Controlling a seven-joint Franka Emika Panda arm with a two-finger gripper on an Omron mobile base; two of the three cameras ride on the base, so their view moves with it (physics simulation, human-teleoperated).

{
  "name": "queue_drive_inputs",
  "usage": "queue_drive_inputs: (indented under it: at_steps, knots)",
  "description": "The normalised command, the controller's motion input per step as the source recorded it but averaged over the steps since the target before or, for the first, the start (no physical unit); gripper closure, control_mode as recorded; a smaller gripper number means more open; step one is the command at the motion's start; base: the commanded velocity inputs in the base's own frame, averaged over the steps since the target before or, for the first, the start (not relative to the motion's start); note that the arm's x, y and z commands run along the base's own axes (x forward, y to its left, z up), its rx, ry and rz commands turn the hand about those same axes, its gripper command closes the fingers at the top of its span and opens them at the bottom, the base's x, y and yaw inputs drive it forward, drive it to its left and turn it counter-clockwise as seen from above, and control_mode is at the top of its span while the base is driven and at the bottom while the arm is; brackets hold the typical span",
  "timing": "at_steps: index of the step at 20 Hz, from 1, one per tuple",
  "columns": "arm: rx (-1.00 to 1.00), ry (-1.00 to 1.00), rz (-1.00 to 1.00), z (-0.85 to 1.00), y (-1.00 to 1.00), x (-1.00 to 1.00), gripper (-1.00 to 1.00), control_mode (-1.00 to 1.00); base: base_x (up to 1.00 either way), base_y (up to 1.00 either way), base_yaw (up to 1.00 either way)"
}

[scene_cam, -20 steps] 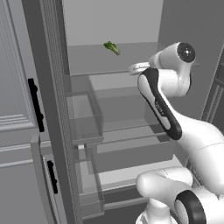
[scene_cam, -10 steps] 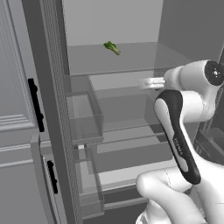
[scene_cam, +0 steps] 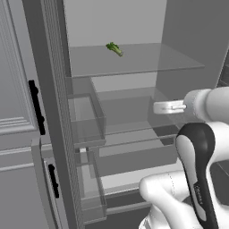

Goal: Take the strawberry from the fridge and place it on top of the pancake, located on the dining counter.

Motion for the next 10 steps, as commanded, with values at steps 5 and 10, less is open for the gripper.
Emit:
queue_drive_inputs:
  at_steps: [5,10]
  knots:
    - [0.00,0.04,0.00,-0.12,0.03,-0.03,1.00,1.00,-0.40,0.13,0.00]
    - [0.00,0.00,0.00,0.00,0.00,0.00,1.00,1.00,-1.00,0.00,-0.05]
